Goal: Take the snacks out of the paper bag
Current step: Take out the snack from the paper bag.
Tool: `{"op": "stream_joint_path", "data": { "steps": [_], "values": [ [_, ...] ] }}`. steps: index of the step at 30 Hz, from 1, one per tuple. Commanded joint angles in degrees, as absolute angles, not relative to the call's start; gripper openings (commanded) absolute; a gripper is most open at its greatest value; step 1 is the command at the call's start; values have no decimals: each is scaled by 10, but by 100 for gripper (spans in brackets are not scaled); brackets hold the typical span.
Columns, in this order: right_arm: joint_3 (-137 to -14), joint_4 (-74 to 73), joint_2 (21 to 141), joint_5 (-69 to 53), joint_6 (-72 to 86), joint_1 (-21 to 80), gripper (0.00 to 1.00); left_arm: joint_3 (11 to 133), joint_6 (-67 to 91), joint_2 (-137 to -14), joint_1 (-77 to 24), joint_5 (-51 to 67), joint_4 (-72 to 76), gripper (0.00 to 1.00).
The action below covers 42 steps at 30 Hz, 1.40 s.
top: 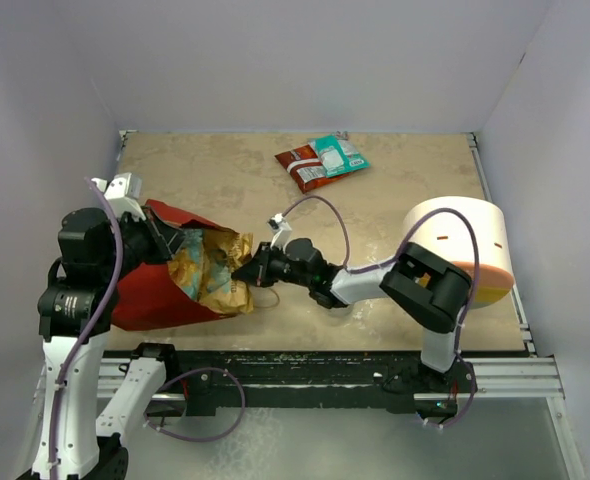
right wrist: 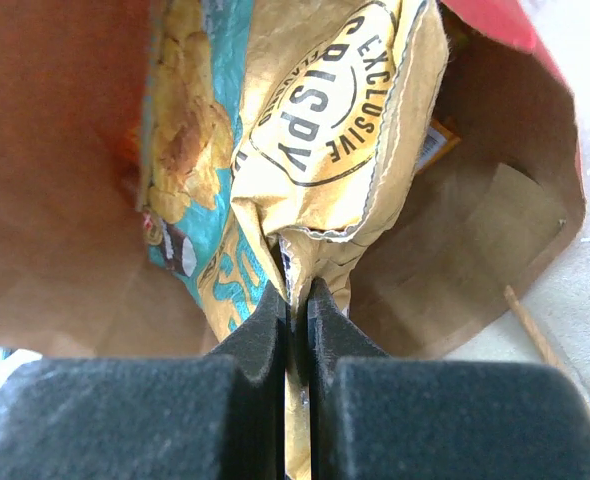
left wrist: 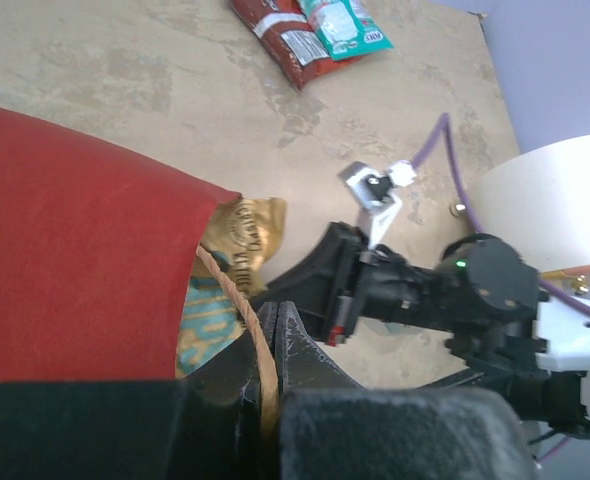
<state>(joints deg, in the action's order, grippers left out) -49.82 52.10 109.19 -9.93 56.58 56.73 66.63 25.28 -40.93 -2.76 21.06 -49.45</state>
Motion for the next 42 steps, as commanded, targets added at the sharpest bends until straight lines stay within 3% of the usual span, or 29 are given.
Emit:
{"op": "stream_joint_path", "data": {
  "steps": [1, 16, 31, 42],
  "values": [
    [-478, 550, 1004, -78, 533, 570, 0, 714, 220, -403, -28, 175, -498, 0],
    [-465, 460, 782, -89, 427, 569, 0, 728, 173, -390, -35, 129, -515, 0],
    [-525, 183, 568, 50, 303, 548, 0, 706, 188, -403, -35, 88, -482, 0],
    [-616, -61, 516, 160, 204, 548, 0, 725, 177, -404, -35, 63, -491, 0]
  ]
}}
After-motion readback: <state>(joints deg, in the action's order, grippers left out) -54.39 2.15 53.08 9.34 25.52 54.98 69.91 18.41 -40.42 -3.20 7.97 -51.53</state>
